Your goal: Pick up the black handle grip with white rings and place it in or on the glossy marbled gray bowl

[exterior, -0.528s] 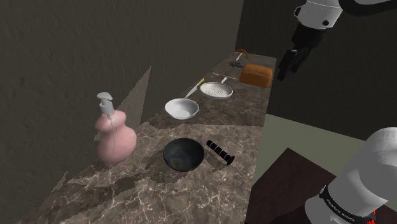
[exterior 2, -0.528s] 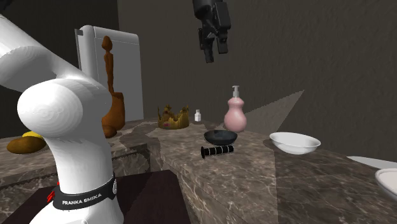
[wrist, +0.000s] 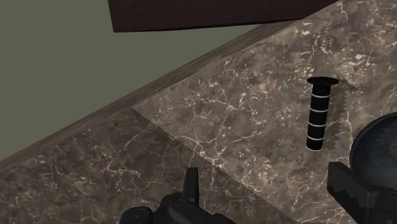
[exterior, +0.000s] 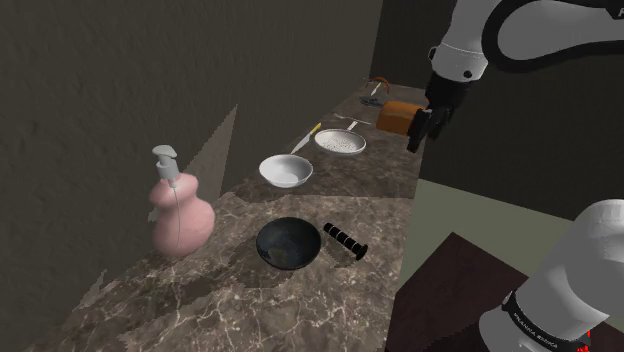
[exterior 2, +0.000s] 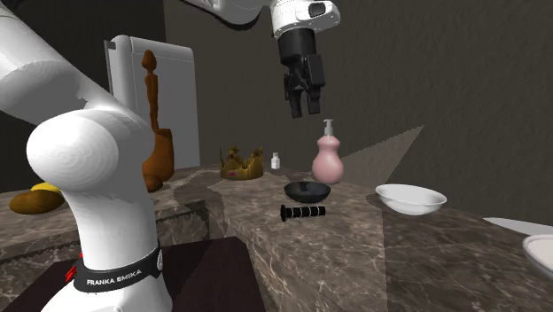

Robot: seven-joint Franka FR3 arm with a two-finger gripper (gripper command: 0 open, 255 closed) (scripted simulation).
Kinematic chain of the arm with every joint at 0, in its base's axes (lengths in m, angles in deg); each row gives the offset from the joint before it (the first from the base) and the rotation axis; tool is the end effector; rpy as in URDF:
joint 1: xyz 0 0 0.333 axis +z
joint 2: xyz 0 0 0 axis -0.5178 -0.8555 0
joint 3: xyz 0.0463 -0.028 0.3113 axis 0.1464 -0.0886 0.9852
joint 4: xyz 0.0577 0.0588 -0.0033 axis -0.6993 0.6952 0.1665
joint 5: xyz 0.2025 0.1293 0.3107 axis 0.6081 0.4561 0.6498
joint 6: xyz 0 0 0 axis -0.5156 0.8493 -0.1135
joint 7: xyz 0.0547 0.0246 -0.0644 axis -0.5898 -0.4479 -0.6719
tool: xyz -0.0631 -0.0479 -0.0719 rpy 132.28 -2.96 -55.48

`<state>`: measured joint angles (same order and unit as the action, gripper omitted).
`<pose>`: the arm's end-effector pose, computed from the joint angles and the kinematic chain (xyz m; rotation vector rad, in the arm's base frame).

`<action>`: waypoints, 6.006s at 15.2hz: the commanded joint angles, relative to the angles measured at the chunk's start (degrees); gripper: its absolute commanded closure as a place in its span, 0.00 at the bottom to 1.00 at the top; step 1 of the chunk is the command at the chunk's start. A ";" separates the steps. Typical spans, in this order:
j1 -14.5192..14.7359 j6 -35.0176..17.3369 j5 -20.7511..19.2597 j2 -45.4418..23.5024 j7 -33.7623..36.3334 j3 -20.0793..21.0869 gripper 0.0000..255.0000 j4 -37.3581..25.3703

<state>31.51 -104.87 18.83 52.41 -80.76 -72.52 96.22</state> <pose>0.3384 0.0260 0.5384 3.0555 -0.0112 0.1787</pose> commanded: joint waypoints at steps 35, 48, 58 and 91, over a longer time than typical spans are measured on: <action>4.44 -42.13 0.65 -44.46 17.32 11.56 0.00 3.12; 4.44 -41.29 1.09 -43.68 17.00 11.61 1.00 3.03; 4.70 -32.75 4.24 -36.61 14.67 11.55 1.00 1.29; 10.50 -24.08 -4.36 -55.46 30.92 16.71 1.00 -24.91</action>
<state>41.93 -128.33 14.72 -2.62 -50.05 -55.76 71.10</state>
